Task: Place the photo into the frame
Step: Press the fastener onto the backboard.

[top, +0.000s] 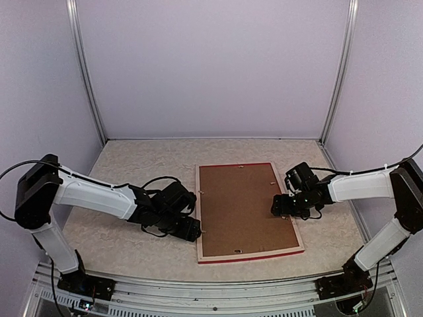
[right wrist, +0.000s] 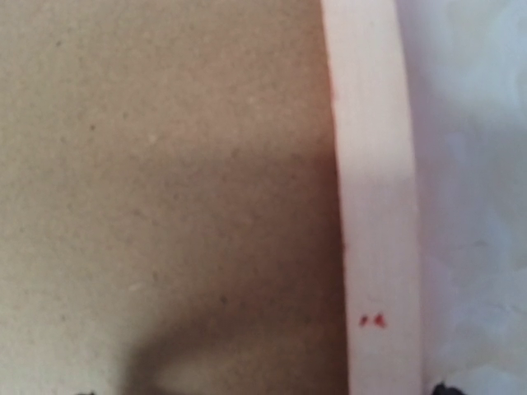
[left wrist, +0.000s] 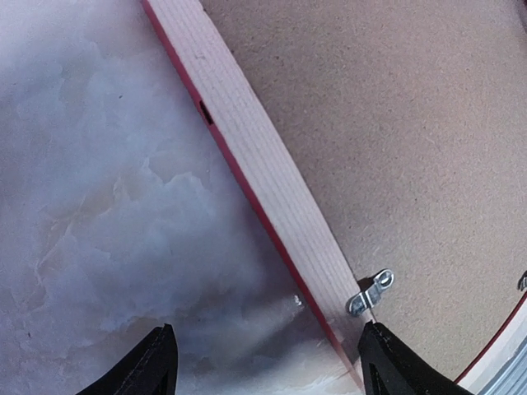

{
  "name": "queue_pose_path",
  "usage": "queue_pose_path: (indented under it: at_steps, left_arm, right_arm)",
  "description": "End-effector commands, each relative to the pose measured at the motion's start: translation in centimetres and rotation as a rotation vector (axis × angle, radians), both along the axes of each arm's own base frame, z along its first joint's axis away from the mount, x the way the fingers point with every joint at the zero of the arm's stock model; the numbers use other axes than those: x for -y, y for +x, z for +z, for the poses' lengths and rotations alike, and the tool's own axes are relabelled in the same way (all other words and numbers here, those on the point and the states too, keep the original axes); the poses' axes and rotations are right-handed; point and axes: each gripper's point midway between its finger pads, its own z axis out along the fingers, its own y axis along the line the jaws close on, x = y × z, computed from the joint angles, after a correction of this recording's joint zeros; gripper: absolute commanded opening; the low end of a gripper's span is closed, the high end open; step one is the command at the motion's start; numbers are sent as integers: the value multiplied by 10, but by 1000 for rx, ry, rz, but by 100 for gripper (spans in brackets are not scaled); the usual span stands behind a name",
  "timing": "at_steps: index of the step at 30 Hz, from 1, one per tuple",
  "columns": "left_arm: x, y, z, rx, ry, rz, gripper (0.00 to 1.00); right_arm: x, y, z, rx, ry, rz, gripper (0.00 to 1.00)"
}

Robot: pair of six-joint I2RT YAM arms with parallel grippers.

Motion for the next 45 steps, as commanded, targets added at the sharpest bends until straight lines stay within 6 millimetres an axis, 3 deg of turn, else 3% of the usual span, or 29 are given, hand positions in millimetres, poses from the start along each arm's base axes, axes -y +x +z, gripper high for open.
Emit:
queue_pose_path:
  at_steps: [1,13,23,31,35,38,45]
  left_arm:
    - [5,7,-7,7,16,-13,75]
    - [-4,25,-6,41,11,50,63]
    - [14,37,-4,69,-33,26,56]
    - [20,45,-6,77,-34,28,56]
    - [22,52,7,98,-65,39,59]
    - [22,60,27,126,-105,51,61]
    - [1,100,50,170,-117,121,68]
  right_arm:
    - [3,1,3,10,12,-19,88]
    - [5,-2,1,6,10,-18,88]
    - [6,-4,0,4,6,-19,88]
    - [9,-7,2,9,4,-24,88]
    - [9,-7,2,9,7,-25,88]
    - [9,-5,3,16,2,-26,88]
    - [7,3,10,35,-6,-18,88]
